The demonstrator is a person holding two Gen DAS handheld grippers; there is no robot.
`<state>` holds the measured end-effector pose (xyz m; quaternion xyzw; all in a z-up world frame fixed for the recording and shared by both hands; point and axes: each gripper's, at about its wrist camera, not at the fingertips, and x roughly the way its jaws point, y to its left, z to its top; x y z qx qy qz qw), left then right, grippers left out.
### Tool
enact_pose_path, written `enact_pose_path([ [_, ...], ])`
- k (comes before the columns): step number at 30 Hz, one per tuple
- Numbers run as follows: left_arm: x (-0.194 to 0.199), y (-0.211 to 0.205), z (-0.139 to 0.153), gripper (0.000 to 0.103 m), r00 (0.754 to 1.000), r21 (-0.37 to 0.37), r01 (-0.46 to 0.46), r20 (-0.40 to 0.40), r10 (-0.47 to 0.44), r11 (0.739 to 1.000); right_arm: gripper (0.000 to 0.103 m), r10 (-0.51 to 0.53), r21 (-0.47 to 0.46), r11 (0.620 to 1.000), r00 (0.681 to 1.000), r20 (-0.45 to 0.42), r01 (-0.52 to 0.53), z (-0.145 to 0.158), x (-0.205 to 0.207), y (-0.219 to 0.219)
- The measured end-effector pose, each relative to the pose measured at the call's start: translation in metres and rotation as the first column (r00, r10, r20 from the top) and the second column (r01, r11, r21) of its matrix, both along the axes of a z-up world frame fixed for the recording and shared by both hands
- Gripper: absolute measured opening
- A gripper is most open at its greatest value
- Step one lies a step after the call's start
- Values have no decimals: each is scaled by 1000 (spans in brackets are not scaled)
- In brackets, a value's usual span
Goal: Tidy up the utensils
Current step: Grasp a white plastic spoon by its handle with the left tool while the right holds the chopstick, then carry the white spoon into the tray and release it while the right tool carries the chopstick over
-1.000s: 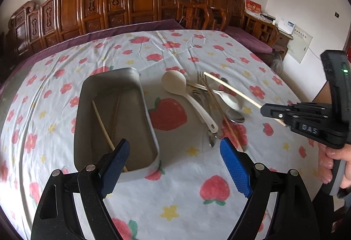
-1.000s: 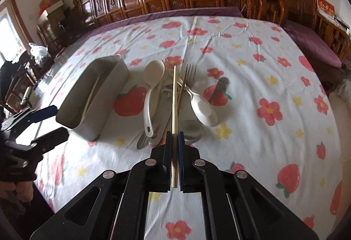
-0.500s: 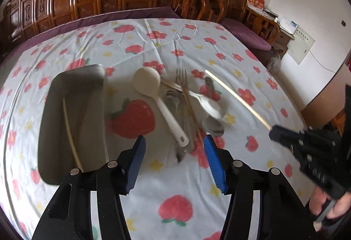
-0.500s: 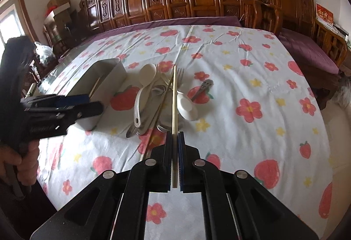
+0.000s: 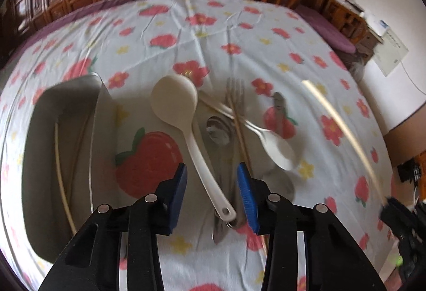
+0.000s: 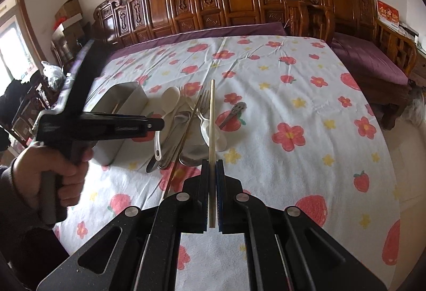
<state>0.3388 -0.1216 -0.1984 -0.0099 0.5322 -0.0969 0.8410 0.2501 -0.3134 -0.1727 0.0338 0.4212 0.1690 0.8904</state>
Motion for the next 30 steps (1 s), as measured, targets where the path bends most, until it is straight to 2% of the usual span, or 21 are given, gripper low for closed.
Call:
enact_pose_path([
  [7,20,5,-18,32,998,29,-44,-53,46,999,6,0,2,1000,1000,-5,0,-1,-1,0],
  [13,26,10,-26,29,994,21,-62,-85,64,998,6,3,6,1000,1000,-9,-3,-1,-1,1],
  [15,27,9,-26,20,994,18,-55,-88,57,998,6,6,9,1000,1000,-11,-6,-2,-2,2],
  [19,30,8,-27,16,995,12,-44,-90,45,999,6,4,12,1000,1000,-18,-4,-4,-2,2],
  [21,31,9,-26,6,994,6,-49,-93,49,999,6,6,13,1000,1000,-23,-5,-5,-2,2],
  [23,29,8,-23,4,995,-1,-36,-96,36,999,6,5,15,1000,1000,-27,-5,-7,-3,2],
  [30,3,7,3,3,999,-3,10,-38,-10,1000,6,3,26,1000,1000,-26,-2,-5,-3,4],
])
